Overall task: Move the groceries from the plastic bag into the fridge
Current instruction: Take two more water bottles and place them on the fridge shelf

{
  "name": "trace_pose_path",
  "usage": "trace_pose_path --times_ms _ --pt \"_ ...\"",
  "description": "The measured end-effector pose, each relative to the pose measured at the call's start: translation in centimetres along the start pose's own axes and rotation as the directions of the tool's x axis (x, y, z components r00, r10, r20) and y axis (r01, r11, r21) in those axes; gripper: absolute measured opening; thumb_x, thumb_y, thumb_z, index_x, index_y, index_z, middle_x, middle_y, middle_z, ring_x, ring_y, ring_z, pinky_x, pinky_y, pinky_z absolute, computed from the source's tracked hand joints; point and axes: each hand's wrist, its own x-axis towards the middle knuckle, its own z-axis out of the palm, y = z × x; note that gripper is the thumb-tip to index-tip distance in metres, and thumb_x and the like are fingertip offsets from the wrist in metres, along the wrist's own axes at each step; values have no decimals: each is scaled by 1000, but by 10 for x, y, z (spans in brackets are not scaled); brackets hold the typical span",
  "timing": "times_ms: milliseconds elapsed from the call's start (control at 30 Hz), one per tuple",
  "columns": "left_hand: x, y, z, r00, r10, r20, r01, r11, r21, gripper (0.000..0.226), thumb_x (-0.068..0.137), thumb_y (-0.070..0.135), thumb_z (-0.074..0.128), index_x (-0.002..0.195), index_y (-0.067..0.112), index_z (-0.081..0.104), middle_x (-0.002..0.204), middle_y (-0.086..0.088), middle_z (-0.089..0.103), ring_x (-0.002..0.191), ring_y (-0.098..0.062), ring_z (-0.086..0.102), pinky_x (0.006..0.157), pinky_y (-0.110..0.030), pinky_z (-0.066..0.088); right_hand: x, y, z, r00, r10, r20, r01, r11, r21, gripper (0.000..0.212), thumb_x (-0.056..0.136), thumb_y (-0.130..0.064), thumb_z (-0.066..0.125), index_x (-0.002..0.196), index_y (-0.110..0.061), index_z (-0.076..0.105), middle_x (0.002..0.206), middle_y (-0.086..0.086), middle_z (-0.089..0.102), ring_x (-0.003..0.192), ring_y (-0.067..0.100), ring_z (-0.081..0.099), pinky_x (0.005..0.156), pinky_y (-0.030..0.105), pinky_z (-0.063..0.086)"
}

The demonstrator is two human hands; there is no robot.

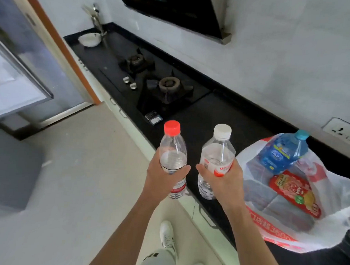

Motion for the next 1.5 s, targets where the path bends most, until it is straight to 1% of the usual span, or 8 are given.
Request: trace_pose_path --times_ms 100,233,433,567,733,1200,1333,1500 --pt "-14 -13 -36 994 -23 -110 19 999 -41 51 71 24 86 113 32 58 101 9 69 94 -12 68 80 -30 55 -11 -12 30 989 -35 146 33 999 10 57 72 -27 89 121 -21 60 105 -12 68 93 5 67 80 17 53" --pt "-32 -25 -83 973 -56 -223 36 995 -94 45 64 29 84 97 44 57 92 12 69 86 -7 69 74 -25 56 -20 -22 74 949 -81 305 85 996 0 52 71 -30 90 116 -22 63 100 -13 69 90 5 68 80 19 55" --pt "-49 -50 -149 914 -81 -398 45 994 -99 43 73 11 85 99 33 58 87 11 69 78 1 67 64 -9 50 -40 -46 146 879 -145 455 160 987 7 54 69 -24 90 100 -45 49 93 -22 63 85 0 66 74 13 52" --pt "-50 -72 -192 875 -96 -475 57 994 -97 42 73 13 85 104 27 59 90 9 69 80 0 67 66 -9 51 -55 -58 190 820 -165 549 165 985 50 49 68 -19 91 106 -29 62 90 -11 72 84 3 70 79 22 55" --pt "-40 -97 -253 845 -108 -524 56 992 -114 45 70 18 86 106 23 60 92 8 69 83 -4 67 68 -11 53 -68 -79 261 767 -190 613 180 981 78 52 66 -25 92 110 -23 63 95 -3 74 89 13 72 86 38 59" --pt "23 -152 -442 759 -65 -648 19 997 -78 56 56 47 76 103 21 60 88 8 66 84 -13 66 76 -35 58 -98 -135 474 670 -203 714 166 978 123 54 67 -28 94 112 -25 64 98 -6 75 92 11 72 81 26 55" --pt "32 -174 -479 718 -94 -690 55 995 -79 59 57 50 76 107 21 60 93 3 68 89 -18 68 81 -44 58 -97 -136 515 646 -191 739 161 980 113 54 68 -17 93 114 -22 65 97 -8 76 89 6 72 73 10 52" --pt "51 -196 -512 662 -150 -734 106 989 -106 55 60 43 80 108 24 59 92 8 68 86 -7 67 78 -31 56 -85 -136 563 620 -189 762 175 979 101 54 67 -14 92 112 -24 63 96 -9 74 88 4 71 76 13 52"
